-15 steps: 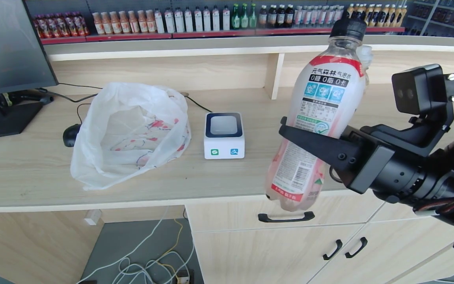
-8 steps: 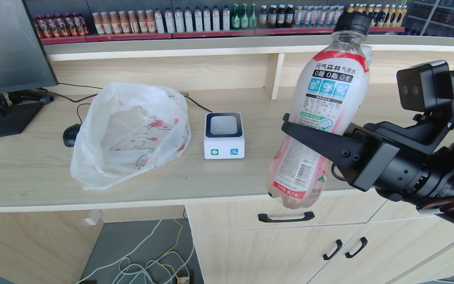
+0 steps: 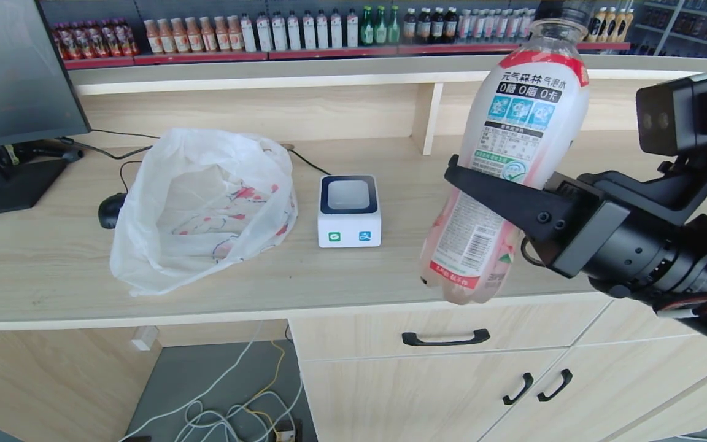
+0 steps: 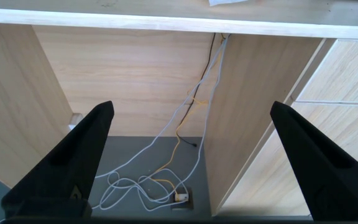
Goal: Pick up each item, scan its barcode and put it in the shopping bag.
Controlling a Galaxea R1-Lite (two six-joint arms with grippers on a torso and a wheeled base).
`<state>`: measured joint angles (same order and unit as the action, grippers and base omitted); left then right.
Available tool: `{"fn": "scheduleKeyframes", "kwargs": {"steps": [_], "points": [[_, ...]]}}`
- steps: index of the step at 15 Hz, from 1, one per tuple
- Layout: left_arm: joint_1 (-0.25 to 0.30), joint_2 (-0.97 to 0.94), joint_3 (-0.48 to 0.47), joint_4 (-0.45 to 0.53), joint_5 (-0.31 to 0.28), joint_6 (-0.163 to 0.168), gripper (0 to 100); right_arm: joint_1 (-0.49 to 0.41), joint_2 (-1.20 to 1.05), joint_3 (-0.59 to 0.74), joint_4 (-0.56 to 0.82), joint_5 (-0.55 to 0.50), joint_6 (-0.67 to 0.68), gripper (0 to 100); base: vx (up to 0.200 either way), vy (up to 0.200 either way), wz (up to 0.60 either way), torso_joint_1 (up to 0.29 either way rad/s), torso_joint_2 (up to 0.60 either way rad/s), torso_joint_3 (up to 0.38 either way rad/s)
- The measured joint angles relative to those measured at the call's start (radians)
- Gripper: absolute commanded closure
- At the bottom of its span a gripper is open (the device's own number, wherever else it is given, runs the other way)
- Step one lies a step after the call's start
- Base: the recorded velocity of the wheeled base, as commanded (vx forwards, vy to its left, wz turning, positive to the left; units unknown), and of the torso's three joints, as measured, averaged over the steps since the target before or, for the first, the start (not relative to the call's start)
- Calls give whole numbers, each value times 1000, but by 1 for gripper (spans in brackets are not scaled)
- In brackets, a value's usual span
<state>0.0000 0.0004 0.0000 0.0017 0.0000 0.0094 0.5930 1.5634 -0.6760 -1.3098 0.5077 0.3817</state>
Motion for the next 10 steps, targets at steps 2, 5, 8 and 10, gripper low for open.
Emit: {"fn": "scheduleKeyframes", "kwargs": {"steps": [2, 5, 8, 10], "points": [[0, 0, 0, 0, 0, 0, 0, -2, 8, -7, 2, -77, -85, 100, 0, 0, 0, 0, 0, 0], [0, 0, 0, 0, 0, 0, 0, -3, 19, -2, 3, -190, -224, 100, 0, 0, 0, 0, 0, 0], [0, 0, 0, 0, 0, 0, 0, -3, 21, -4, 25, -333, -330, 100, 0, 0, 0, 0, 0, 0], [0, 0, 0, 0, 0, 0, 0, -1, 17, 8, 60, -361, -412, 100, 0, 0, 0, 0, 0, 0]]}}
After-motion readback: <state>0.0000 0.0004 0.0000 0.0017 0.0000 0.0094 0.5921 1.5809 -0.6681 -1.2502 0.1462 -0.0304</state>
